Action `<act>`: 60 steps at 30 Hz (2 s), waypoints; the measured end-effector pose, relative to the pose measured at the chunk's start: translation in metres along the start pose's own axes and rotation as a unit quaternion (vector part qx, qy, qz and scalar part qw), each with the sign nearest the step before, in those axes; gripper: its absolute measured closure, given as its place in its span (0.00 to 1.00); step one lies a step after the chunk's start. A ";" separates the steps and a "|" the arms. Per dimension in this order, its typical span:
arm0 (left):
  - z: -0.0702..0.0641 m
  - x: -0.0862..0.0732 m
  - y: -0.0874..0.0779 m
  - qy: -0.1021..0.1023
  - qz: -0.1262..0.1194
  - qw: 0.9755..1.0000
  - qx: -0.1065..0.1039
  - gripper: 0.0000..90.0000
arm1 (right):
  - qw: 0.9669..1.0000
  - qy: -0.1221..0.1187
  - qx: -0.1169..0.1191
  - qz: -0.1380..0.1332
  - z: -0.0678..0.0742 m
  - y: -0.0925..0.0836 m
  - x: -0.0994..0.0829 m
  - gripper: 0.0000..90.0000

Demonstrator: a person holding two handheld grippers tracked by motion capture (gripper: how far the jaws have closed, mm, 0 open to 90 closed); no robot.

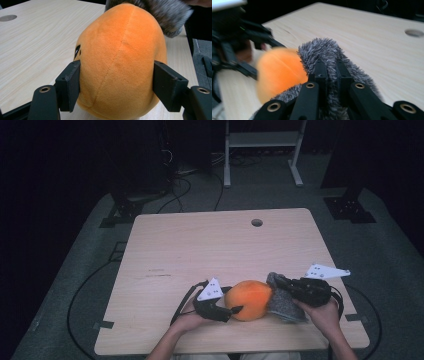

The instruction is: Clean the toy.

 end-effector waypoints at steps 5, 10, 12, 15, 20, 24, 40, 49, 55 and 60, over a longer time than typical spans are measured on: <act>-0.001 0.000 0.000 0.002 0.002 1.000 0.002 0.32 | 0.999 -0.037 0.027 -0.002 0.026 0.008 0.008 0.91; -0.001 0.002 0.001 0.001 0.000 1.000 0.004 0.32 | 0.999 -0.031 -0.004 0.026 0.010 0.015 -0.007 0.91; -0.002 0.002 0.001 0.003 0.000 1.000 0.004 0.32 | 0.999 -0.015 -0.015 0.028 -0.001 0.011 -0.010 0.91; -0.001 0.002 0.001 0.002 0.000 1.000 0.005 0.33 | 1.000 -0.004 0.000 0.004 0.001 0.001 -0.001 0.91; -0.001 0.002 0.000 0.002 0.003 1.000 0.006 0.33 | 0.999 -0.043 0.025 0.009 0.024 0.009 0.003 0.91; -0.002 0.005 0.001 -0.002 -0.007 1.000 0.011 0.33 | 0.999 -0.021 -0.009 0.030 0.001 0.013 -0.010 0.91; -0.019 0.035 -0.007 0.038 -0.010 0.998 0.048 0.41 | 0.998 -0.018 0.056 -0.008 0.041 0.017 0.011 0.91; -0.015 0.037 -0.014 0.037 -0.002 0.998 0.059 0.41 | 0.998 -0.013 0.053 -0.019 0.041 0.016 0.011 0.91; -0.016 0.042 -0.021 0.030 -0.026 0.998 0.048 0.41 | 0.999 -0.018 0.051 -0.006 0.042 0.022 0.007 0.91; -0.015 0.039 -0.018 0.028 -0.023 0.999 0.031 0.33 | 0.998 0.015 0.056 0.017 0.031 0.034 -0.012 0.91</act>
Point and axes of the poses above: each handheld gripper's, and its own axes: y roughly forward along the jaws, x roughly out of its top, z roughly to its left, the point moved 6 cm from there along y, roughly forward along the jaws, and after that the axes turned 9 degrees about -x, right-handed, at the moved point
